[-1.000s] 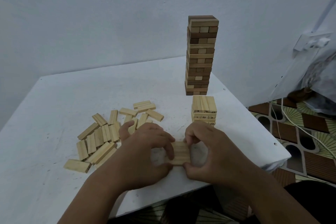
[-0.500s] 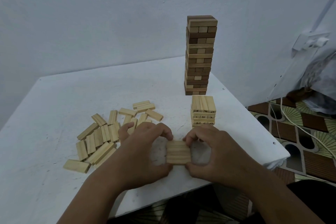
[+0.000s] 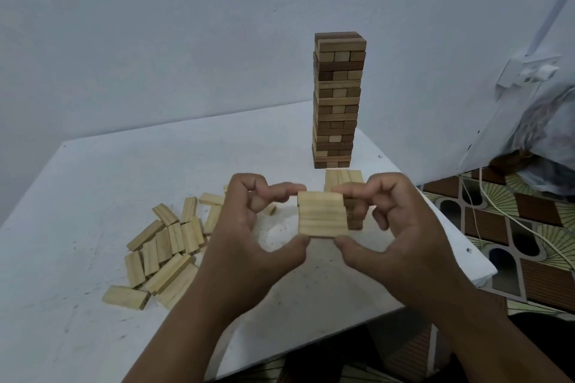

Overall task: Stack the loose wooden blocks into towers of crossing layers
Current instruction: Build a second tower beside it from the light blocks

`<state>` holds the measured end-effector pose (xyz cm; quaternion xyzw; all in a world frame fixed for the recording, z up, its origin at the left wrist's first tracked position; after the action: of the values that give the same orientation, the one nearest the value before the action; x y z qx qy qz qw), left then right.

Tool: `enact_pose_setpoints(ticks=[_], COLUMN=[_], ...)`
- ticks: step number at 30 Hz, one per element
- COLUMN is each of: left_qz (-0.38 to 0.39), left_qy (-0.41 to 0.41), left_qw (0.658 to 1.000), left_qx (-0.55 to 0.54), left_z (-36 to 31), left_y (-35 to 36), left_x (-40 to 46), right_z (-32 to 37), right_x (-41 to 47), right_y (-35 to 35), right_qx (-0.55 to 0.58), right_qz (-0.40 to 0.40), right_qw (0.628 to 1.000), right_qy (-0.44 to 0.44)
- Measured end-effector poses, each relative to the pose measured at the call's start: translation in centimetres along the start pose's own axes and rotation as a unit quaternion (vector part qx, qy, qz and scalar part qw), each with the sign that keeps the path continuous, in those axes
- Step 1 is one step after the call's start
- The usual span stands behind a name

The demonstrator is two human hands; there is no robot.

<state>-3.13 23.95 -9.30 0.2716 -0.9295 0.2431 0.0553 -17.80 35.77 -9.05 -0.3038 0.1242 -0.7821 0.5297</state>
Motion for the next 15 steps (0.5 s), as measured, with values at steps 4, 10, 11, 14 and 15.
enact_pose_setpoints(ticks=[4, 10, 11, 14, 15], left_qz=[-0.024, -0.048, -0.046, -0.047, -0.048], left_qy=[-0.019, -0.063, -0.069, -0.079, -0.082], left_qw=[1.0, 0.997, 0.996, 0.996, 0.995], left_qx=[0.009, 0.018, 0.013, -0.006, -0.006], left_z=[-0.9, -0.2, 0.0, 0.6, 0.7], left_y=[0.9, 2.6, 2.9, 3.7, 3.8], left_x=[2.3, 5.5, 5.9, 6.6, 6.7], right_z=[-0.6, -3.3, -3.8, -5.2, -5.5], right_x=[1.2, 2.8, 2.9, 3.0, 3.0], right_y=[-1.5, -2.7, -2.8, -2.8, -2.8], right_qx=[-0.063, -0.039, -0.026, -0.003, -0.005], right_qz=[-0.033, -0.073, -0.077, -0.073, -0.071], right_qw=[0.997, 0.996, 0.995, 0.994, 0.993], right_qy=[0.024, 0.045, 0.055, 0.083, 0.091])
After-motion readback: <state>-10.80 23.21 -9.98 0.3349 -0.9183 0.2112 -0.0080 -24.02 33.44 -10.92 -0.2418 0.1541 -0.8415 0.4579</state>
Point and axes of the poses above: each hand's wrist, its own x-axis towards the middle knuckle, its own y-axis out of the palm, z = x × y, the point moved 7 cm from there along x, towards the middle knuckle, and after that the axes turned 14 degrees about z, right-handed, at the moved point
